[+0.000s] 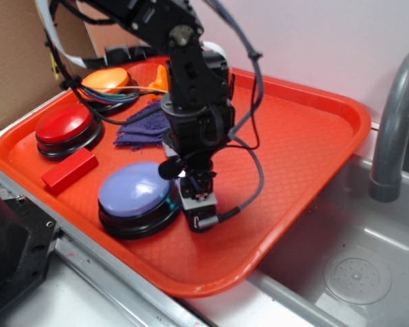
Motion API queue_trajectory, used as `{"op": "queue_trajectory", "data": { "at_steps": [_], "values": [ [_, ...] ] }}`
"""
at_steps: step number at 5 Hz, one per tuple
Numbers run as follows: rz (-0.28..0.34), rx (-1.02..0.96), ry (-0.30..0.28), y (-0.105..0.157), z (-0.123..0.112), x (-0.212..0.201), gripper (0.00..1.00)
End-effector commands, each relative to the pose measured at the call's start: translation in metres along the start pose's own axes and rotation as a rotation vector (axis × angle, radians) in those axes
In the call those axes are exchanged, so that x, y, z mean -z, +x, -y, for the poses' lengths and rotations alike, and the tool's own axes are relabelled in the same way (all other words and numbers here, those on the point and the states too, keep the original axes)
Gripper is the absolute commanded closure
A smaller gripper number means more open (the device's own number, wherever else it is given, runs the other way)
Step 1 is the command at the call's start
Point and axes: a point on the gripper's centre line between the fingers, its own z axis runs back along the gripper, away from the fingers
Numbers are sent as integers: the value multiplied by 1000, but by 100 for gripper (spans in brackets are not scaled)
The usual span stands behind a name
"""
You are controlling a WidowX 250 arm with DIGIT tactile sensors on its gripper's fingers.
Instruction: Push the purple button.
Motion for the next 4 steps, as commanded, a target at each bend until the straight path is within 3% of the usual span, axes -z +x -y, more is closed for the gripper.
{"op": "queue_trajectory", "data": {
  "at_steps": [1,3,4],
  "values": [
    [125,-41,108,3,-6,-84,0],
    [79,-88,43,-18,-9,-109,0],
    [93,-85,22,-22,-10,-116,0]
  ]
}}
